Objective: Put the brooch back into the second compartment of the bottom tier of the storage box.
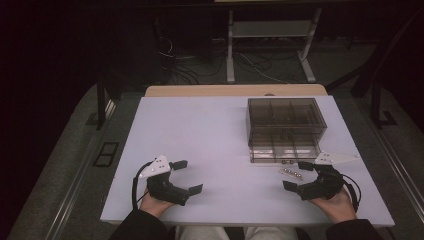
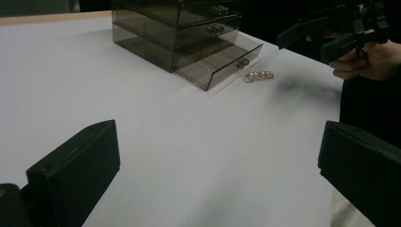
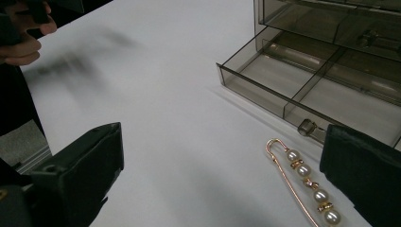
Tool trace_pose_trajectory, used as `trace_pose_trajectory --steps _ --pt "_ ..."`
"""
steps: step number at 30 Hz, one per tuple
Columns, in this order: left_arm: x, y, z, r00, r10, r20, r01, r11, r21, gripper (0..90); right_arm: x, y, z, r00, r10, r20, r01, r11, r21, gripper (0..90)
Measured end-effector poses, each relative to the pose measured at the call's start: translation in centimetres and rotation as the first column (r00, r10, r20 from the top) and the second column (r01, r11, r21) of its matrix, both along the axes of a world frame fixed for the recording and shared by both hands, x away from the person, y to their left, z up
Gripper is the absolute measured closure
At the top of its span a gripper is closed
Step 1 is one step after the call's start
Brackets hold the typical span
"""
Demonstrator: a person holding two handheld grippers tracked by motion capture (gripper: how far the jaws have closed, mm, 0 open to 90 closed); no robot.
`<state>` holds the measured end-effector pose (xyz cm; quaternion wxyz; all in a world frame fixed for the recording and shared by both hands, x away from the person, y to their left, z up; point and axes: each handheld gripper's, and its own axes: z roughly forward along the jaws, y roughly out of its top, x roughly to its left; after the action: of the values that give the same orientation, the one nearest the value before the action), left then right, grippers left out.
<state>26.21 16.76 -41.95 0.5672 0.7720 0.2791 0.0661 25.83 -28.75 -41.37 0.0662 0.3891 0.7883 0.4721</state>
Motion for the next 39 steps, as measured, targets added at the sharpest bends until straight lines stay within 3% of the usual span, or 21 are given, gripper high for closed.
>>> trace_pose_trajectory --steps 22,39 --pt "-0.1 0.1 0.0 0.9998 0.018 0.003 -0.018 0.9998 0.004 0.0 -0.2 0.2 0.4 0.9999 0.010 -0.008 -0.010 1.000 -0.011 0.2" --pt "-0.1 0.1 0.0 0.9997 0.024 -0.008 -0.024 0.9997 0.003 0.0 0.3 -0.3 1.3 0.9992 0.029 -0.029 -0.031 0.997 -0.074 0.2"
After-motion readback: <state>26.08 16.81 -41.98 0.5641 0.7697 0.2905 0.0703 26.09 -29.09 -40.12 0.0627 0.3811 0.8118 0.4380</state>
